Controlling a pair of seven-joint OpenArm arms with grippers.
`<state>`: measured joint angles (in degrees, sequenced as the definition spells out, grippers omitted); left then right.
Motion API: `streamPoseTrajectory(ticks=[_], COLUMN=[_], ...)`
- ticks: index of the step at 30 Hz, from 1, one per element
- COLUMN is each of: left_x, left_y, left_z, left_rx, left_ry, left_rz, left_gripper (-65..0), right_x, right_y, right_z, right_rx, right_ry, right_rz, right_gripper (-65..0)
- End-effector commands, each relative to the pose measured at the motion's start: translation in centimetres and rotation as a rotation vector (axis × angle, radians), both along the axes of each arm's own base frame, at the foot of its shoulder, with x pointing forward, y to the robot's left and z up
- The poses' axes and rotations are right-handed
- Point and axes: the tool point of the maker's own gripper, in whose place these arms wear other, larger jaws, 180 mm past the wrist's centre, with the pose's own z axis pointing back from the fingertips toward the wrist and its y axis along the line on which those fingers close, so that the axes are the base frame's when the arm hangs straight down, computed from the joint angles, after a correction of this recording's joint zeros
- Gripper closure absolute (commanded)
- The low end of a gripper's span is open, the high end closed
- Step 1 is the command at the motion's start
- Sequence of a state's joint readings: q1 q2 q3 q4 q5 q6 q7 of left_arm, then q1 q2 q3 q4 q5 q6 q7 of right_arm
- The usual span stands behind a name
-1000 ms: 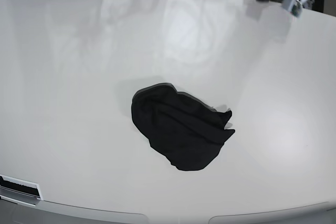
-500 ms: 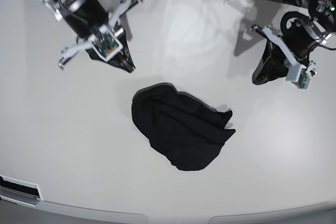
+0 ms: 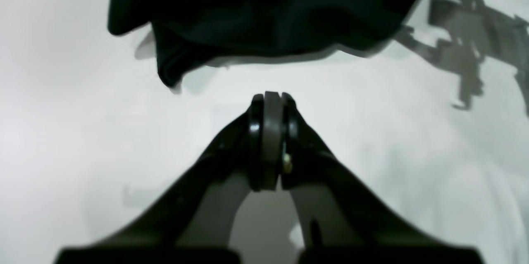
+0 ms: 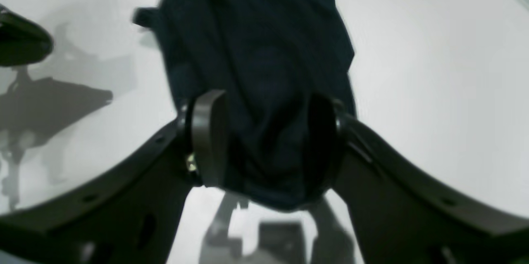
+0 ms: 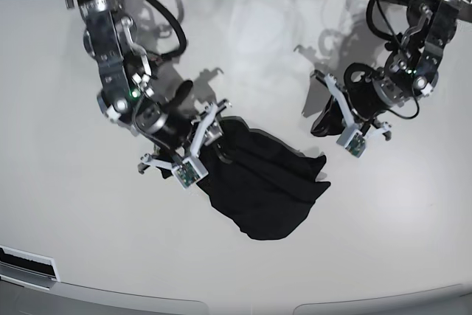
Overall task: Layout the t-shirt on the table in an organized manner, then fold the t-shirt properly
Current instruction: 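Lower the right gripper onto the black t-shirt and grasp its edge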
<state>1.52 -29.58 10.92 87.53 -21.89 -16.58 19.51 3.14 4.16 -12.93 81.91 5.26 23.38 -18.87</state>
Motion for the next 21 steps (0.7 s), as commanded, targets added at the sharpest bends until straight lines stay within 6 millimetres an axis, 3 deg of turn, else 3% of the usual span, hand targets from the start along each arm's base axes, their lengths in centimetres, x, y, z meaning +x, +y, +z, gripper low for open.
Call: streamPoseTrajectory(ticks=[1, 5, 7, 8, 9, 11, 14, 18, 21], left_x=[1.3, 2.2, 2.3, 2.3, 2.3, 2.3, 2.3, 2.3, 2.3], left_y=[0.0, 0.0, 0.0, 0.0, 0.1, 0.3, 0.6, 0.8, 0.8], left_z=[1.5, 1.8, 1.9, 1.9, 1.9, 1.8, 1.4, 1.3, 1.3], left_rx=[-0.022, -0.027, -0.027, -0.025, -0.02, 0.003, 0.056, 0.082, 0.081], left_ry=[-0.052, -0.063, -0.067, -0.067, -0.067, -0.073, -0.085, -0.092, -0.092], left_rz=[0.006, 0.016, 0.016, 0.016, 0.015, 0.01, -0.004, -0.01, -0.01], left_gripper=[0.0, 0.0, 0.0, 0.0, 0.0, 0.0, 0.0, 0.0, 0.0], right_x=[1.6, 3.5, 4.4, 4.9, 5.3, 6.3, 7.0, 6.4, 5.9], right_y=[0.4, 1.1, 1.0, 0.9, 0.9, 0.9, 1.7, 2.7, 2.5], right_z=[1.0, -2.5, -3.1, -2.8, -2.3, -0.3, 4.9, 12.6, 16.9], right_rx=[0.028, 0.015, 0.002, 0.0, 0.001, 0.004, 0.039, 0.084, 0.08], right_ry=[-0.027, 0.09, 0.118, 0.111, 0.098, 0.045, -0.073, -0.199, -0.293], right_rz=[-0.005, 0.01, 0.007, 0.005, 0.004, 0.008, 0.04, 0.083, 0.071], right_gripper=[-33.0, -30.1, -15.2, -5.3, 0.0, 0.0, 0.0, 0.0, 0.0])
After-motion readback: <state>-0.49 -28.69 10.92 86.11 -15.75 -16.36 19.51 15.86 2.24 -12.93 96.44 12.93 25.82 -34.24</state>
